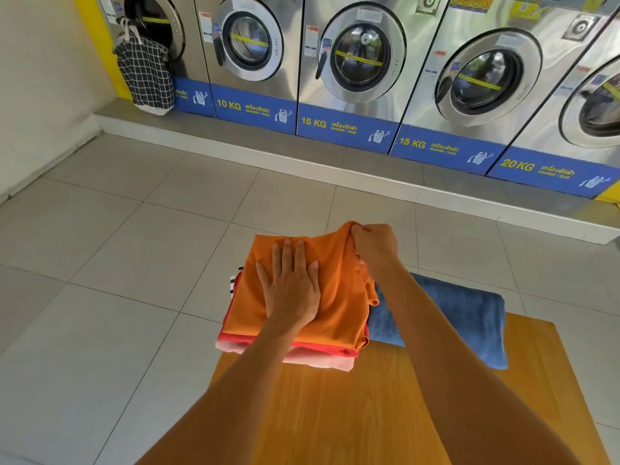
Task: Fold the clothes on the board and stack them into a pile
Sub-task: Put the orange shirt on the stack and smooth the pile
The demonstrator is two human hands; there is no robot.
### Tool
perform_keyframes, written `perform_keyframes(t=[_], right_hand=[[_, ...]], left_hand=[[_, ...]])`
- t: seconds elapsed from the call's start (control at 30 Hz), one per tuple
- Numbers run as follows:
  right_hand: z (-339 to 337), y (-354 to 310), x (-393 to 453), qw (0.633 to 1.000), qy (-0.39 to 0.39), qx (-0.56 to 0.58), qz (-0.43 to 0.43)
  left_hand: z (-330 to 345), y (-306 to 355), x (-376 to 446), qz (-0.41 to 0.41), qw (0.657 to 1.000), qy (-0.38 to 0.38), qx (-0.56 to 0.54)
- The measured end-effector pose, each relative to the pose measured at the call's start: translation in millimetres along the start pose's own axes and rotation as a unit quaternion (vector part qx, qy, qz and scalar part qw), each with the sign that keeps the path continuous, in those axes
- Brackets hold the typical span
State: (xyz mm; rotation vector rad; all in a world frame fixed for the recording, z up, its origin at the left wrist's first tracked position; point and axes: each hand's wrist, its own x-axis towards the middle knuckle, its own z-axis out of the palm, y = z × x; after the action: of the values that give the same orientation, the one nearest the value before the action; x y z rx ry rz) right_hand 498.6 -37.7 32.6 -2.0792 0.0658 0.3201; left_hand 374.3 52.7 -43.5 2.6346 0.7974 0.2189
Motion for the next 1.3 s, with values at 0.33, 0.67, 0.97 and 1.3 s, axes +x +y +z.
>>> perform_keyframes(t=[0.33, 0.67, 0.97, 1.3], right_hand=[[-5.4, 23.3, -7.3, 0.996, 0.009, 0.061, 0.065], [-11.0, 39.0, -28.8, 0.993, -0.063, 0.079, 0.067], [-0.3, 44.0, -44.7, 0.967, 0.152, -0.157, -0.128], [26.3, 79.2, -38.0, 0.909, -0.059, -0.382, -0.157]], left_hand=[[2.2, -1.0, -0.2, 0.001, 1.000, 0.007, -0.003], [3.9, -2.5, 0.4, 0.001, 1.000, 0.011, -0.010], [3.3, -1.8, -1.2, -0.003, 1.000, 0.005, 0.001], [-7.1, -42.2, 2.9, -0.069, 0.995, -0.032, -0.057]])
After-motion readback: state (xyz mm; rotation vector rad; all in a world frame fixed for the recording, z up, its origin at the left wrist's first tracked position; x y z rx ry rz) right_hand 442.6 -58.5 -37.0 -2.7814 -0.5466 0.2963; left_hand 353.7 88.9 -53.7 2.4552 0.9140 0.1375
